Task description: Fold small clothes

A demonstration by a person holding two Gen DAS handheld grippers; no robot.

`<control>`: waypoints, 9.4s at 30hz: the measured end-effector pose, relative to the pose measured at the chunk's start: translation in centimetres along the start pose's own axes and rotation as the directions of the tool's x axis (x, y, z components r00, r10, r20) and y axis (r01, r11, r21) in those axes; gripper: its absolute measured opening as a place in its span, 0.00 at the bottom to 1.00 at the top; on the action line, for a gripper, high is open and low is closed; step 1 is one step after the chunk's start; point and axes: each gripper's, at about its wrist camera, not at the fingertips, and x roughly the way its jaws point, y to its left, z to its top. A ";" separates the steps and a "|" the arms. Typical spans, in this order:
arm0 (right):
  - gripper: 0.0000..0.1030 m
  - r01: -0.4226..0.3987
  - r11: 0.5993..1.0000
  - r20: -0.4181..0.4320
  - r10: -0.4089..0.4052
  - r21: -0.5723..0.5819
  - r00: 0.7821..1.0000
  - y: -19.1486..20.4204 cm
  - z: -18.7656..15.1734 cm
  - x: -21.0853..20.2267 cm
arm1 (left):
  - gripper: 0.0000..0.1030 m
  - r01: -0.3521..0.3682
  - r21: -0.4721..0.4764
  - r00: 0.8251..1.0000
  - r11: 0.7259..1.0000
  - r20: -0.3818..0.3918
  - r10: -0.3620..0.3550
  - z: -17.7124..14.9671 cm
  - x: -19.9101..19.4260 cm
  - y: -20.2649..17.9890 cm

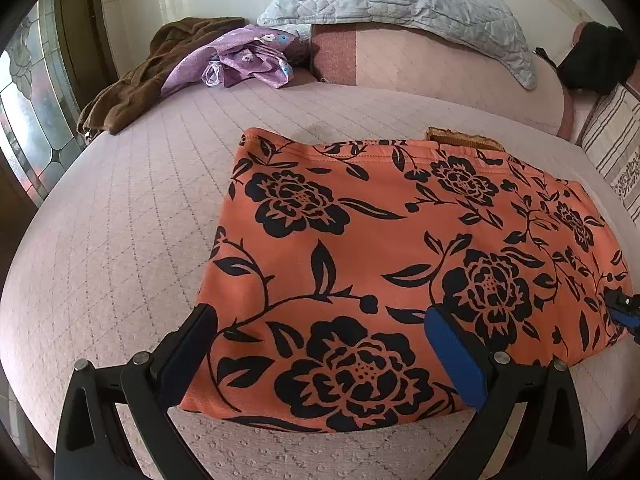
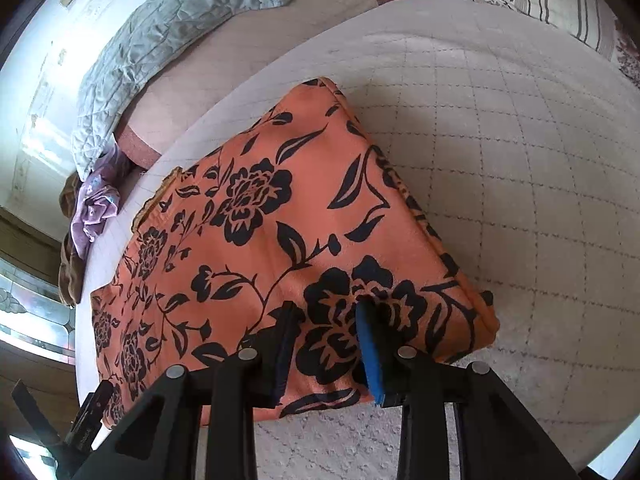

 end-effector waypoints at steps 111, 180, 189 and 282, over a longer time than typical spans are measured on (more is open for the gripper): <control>0.17 -0.100 0.990 0.234 0.074 0.101 0.969 -0.3 -0.2 -2.0 | 1.00 -0.071 -0.126 0.994 0.990 -0.098 0.059 2.9 2.9 7.2; 0.36 -0.265 0.909 -0.075 0.254 -0.321 0.964 15.3 -7.3 0.9 | 0.19 0.278 -0.025 0.956 0.960 0.098 -0.275 1.9 -2.8 4.8; 0.38 -0.205 0.894 -0.072 0.192 -0.399 0.979 17.1 -8.4 1.8 | 0.48 0.304 -0.257 0.949 0.918 0.000 -0.314 0.5 -1.1 9.8; 0.36 -0.293 0.848 -0.149 0.253 -0.442 0.956 24.1 -4.3 4.9 | 0.36 0.178 -0.144 0.983 0.973 -0.006 -0.181 1.0 -0.5 8.2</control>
